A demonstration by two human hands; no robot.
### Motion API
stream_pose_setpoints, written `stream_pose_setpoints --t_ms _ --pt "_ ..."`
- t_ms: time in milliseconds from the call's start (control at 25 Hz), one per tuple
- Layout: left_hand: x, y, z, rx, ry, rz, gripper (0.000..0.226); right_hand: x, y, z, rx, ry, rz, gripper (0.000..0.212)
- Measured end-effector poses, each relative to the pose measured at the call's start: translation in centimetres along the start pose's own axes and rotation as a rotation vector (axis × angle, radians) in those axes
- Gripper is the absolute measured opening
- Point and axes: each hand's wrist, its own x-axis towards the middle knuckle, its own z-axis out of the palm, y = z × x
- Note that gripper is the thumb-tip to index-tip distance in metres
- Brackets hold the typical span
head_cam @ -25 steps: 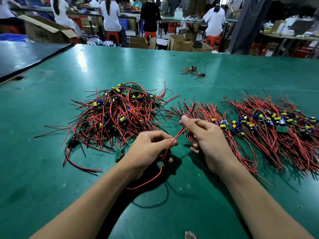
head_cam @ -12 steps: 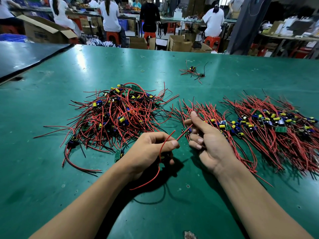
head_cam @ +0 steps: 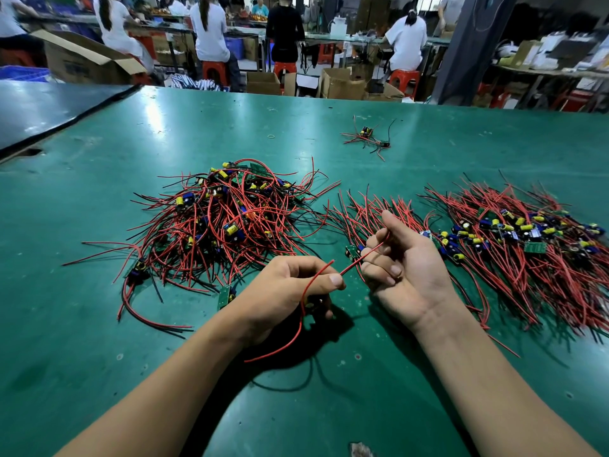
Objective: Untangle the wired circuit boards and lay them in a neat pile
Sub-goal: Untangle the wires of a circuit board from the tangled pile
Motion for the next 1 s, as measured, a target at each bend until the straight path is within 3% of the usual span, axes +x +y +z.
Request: stream_pose_setpoints --t_ms 240,600,840,1000 --pt "0.0 0.0 -0.1 -0.035 0.021 -0.01 0.008 0.1 0.2 -0.1 0.103 -0.031 -0.003 0.028" --pt "-0.1 0.4 -0.5 -0.01 -0.048 -0.036 0.009 0.4 -1.0 -0.9 -0.074 0.108 -0.325 0.015" --pt "0.4 0.0 -0.2 -0.19 0.145 -0.075 0.013 0.4 -0.3 -0.9 -0.181 0.108 -0.304 0.025" --pt "0.7 0.0 0.0 -0.185 0.278 -0.04 0.014 0.4 1.0 -1.1 -0.547 0.006 -0.414 0.013"
